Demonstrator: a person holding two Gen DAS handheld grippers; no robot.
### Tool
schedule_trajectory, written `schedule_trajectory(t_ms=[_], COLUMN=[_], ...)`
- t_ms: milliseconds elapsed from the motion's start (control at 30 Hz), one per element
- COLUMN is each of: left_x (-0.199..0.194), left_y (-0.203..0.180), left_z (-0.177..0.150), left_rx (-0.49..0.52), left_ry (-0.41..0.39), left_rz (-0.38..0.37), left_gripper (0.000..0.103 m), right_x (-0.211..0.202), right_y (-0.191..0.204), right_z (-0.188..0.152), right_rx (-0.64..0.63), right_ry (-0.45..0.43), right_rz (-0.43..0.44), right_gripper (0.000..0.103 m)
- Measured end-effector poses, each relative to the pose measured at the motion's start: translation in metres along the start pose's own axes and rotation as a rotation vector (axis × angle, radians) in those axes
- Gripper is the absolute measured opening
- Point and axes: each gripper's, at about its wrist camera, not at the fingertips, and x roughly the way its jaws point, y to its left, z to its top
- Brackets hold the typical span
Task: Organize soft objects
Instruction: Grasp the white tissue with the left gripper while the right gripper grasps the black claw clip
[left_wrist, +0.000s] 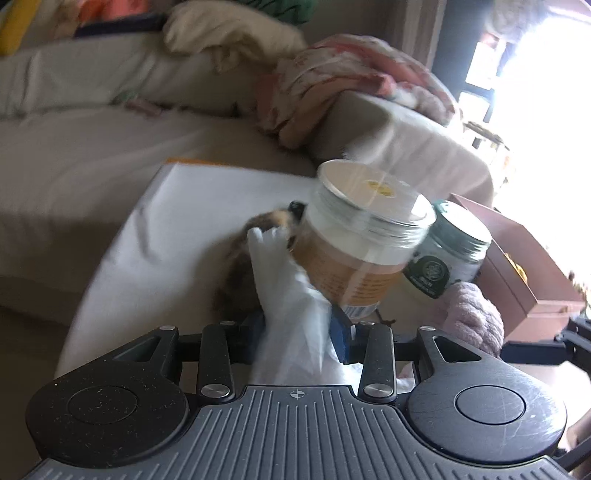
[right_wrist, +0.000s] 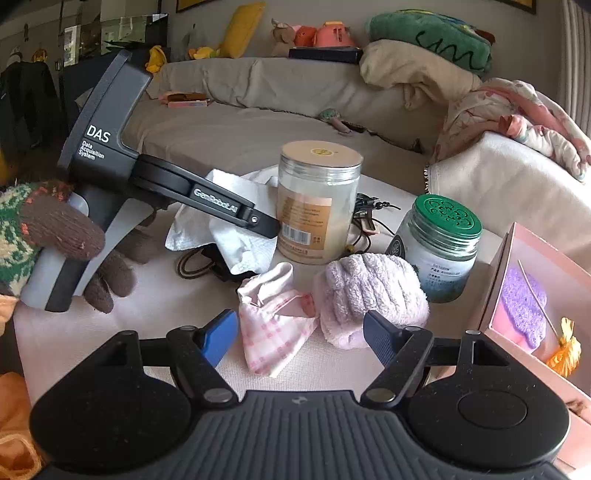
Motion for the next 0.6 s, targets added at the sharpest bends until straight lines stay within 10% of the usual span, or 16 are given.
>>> schedule_trajectory(t_ms=[67,400,600], left_x=[-0.010,-0.088,-0.117], left_y=[-0.004,0.042,0.071], left_z=[-0.004,0.014,0.017], left_rx=[0.056,-0.072,-0.154], left_ry=[-0.064,-0.335,-0.366], left_rz=[-0.016,-0.059,-0.062], left_gripper=[0.011,0.012,0.012], right_x=[-0.001,-0.010,0.006], right_y=[0.002,0.012,0.032], right_z=[0.000,0.009,0.030], right_rx=[-0.001,-0.037,-0.070], right_ry=[-0.002,-0.039,-0.045], right_rz=[0.000,-0.009,0.098], right_gripper=[0.076,0.076,0.076])
